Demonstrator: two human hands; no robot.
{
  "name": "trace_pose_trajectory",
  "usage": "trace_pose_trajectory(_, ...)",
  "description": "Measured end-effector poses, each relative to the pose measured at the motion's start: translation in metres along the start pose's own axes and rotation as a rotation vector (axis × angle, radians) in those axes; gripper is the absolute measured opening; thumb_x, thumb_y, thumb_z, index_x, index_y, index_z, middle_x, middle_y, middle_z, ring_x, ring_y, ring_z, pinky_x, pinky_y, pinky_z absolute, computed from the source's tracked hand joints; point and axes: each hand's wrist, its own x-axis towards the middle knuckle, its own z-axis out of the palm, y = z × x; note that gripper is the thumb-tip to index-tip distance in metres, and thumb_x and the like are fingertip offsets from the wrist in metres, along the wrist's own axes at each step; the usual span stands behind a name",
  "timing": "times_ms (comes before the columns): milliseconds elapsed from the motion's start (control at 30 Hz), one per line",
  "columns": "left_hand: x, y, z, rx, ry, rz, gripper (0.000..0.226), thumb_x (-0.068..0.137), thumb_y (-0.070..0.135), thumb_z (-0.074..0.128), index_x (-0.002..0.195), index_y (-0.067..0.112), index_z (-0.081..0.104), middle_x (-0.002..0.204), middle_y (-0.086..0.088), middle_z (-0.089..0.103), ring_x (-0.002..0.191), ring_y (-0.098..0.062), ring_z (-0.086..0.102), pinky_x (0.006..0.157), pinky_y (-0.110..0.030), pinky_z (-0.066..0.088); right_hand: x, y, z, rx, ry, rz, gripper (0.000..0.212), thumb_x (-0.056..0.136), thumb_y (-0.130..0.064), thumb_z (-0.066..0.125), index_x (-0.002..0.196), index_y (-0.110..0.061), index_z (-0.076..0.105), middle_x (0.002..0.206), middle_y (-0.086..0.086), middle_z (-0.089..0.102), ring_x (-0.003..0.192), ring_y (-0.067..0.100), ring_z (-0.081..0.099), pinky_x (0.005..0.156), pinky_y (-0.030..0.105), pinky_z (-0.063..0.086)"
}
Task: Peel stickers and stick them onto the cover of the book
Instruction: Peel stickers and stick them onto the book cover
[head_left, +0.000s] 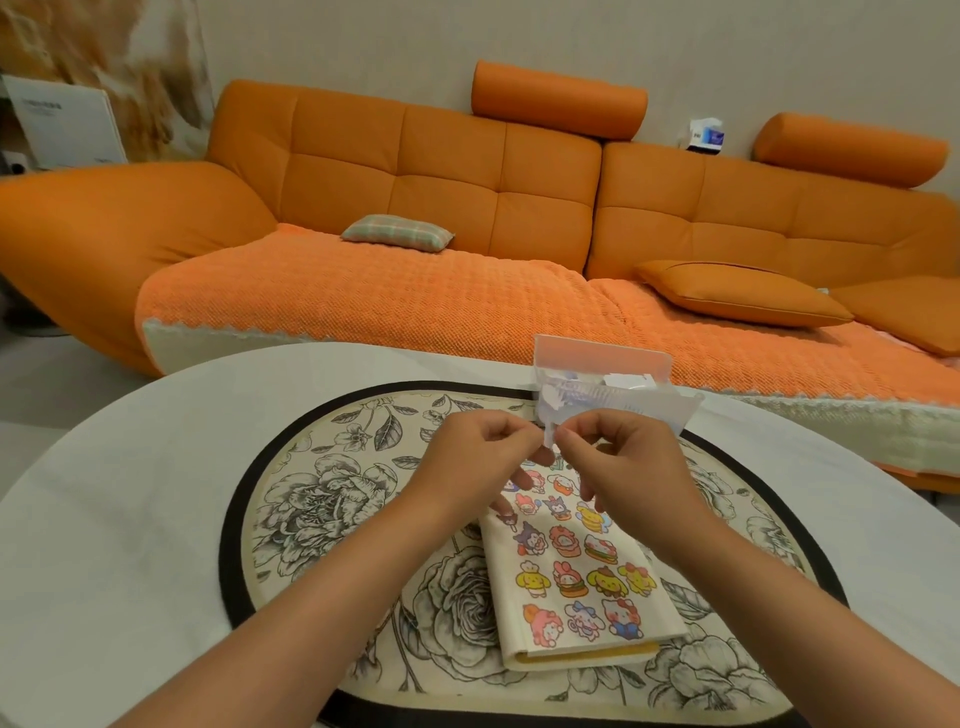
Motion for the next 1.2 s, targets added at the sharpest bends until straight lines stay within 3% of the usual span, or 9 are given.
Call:
trace_pose_trajectory(167,0.004,0.0,-0.005,0.057,0.024,-0.003,0.012,0.094,0.019,0.062,0.088,0.018,0.072,0.081,0.008,0.077,0.067,-0.01,0.069,0.051,-0.028,0.053,0.004,-0.002,0.006,-0.003,-0.005,0.02,0.014,0.092,-0.022,0.07,0.079,-0.018,0.073,0.052,-0.003,0.062,0.042,0.01,0.054,0.047,0.035,0.046)
trace_pose_trajectory(300,0.009,-0.002,-0.012,0.117,0.074,-0.012,0.016,0.094,0.021,0.059,0.081,0.022,0.07,0.076,0.012,0.075,0.057,-0.008,0.066,0.053,-0.027,0.048,0.015,-0.001,0.007,-0.004,0.017,0.067,0.015,0.094,-0.022,0.067,0.08,-0.015,0.071,0.057,0.008,0.063,0.043,0.014,0.053,0.049,0.035,0.047)
trace_pose_trajectory(400,0.012,-0.004,-0.022,0.174,0.156,-0.03,0.021,0.092,0.021,0.056,0.075,0.023,0.068,0.075,0.014,0.074,0.057,-0.009,0.066,0.058,-0.027,0.051,0.043,0.003,0.002,-0.083,0.114,0.049,0.015,0.097,-0.02,0.063,0.084,-0.016,0.07,0.066,0.001,0.066,0.05,0.016,0.056,0.051,0.033,0.05)
trace_pose_trajectory(567,0.014,-0.005,-0.031,0.182,0.154,-0.065,0.02,0.092,0.022,0.052,0.08,0.017,0.067,0.075,0.01,0.073,0.061,-0.012,0.066,0.053,-0.022,0.045,0.121,0.018,-0.011,-0.478,0.303,-0.044,0.014,0.095,-0.026,0.064,0.094,-0.022,0.077,0.082,-0.006,0.074,0.061,0.016,0.062,0.057,0.036,0.055)
trace_pose_trajectory(667,0.015,-0.003,-0.031,0.209,0.143,-0.073,0.022,0.091,0.023,0.051,0.077,0.016,0.067,0.073,0.009,0.072,0.063,-0.014,0.066,0.058,-0.027,0.05,0.146,0.024,-0.011,-0.679,0.196,-0.026,0.02,0.093,-0.022,0.062,0.108,-0.025,0.077,0.105,-0.004,0.075,0.078,0.017,0.066,0.066,0.035,0.058)
trace_pose_trajectory(733,0.016,-0.004,-0.029,0.212,0.12,-0.07,0.023,0.089,0.023,0.051,0.074,0.018,0.066,0.072,0.009,0.072,0.059,-0.012,0.063,0.067,-0.034,0.056,0.15,0.025,-0.007,-0.736,0.143,-0.022,0.025,0.095,-0.021,0.06,0.113,-0.028,0.074,0.115,-0.005,0.073,0.075,0.015,0.064,0.062,0.031,0.056)
trace_pose_trajectory(933,0.017,-0.003,-0.02,0.167,0.084,-0.112,0.024,0.089,0.023,0.052,0.068,0.02,0.064,0.075,0.007,0.073,0.054,-0.01,0.061,0.057,-0.022,0.044,0.113,0.015,-0.007,-0.642,0.097,-0.163,0.022,0.096,-0.024,0.059,0.114,-0.03,0.072,0.108,-0.014,0.069,0.048,0.004,0.051,0.051,0.022,0.041)
trace_pose_trajectory(1067,0.013,0.001,-0.013,0.143,0.064,-0.142,0.025,0.087,0.019,0.05,0.065,0.016,0.062,0.074,-0.002,0.072,0.053,-0.015,0.059,0.057,-0.023,0.04,0.061,-0.003,-0.015,-0.495,-0.007,-0.359,0.015,0.091,-0.021,0.069,0.1,-0.032,0.068,0.101,-0.018,0.065,0.064,-0.004,0.054,0.064,0.018,0.042)
trace_pose_trajectory(1200,0.007,0.005,0.001,0.151,0.005,-0.162,0.024,0.086,0.016,0.049,0.064,0.013,0.058,0.065,0.003,0.067,0.051,-0.018,0.056,0.051,-0.021,0.036,0.016,-0.01,-0.025,-0.672,-0.164,-0.498,0.025,0.079,-0.034,0.079,0.095,-0.04,0.061,0.101,-0.023,0.057,0.072,-0.011,0.053,0.06,0.012,0.033)
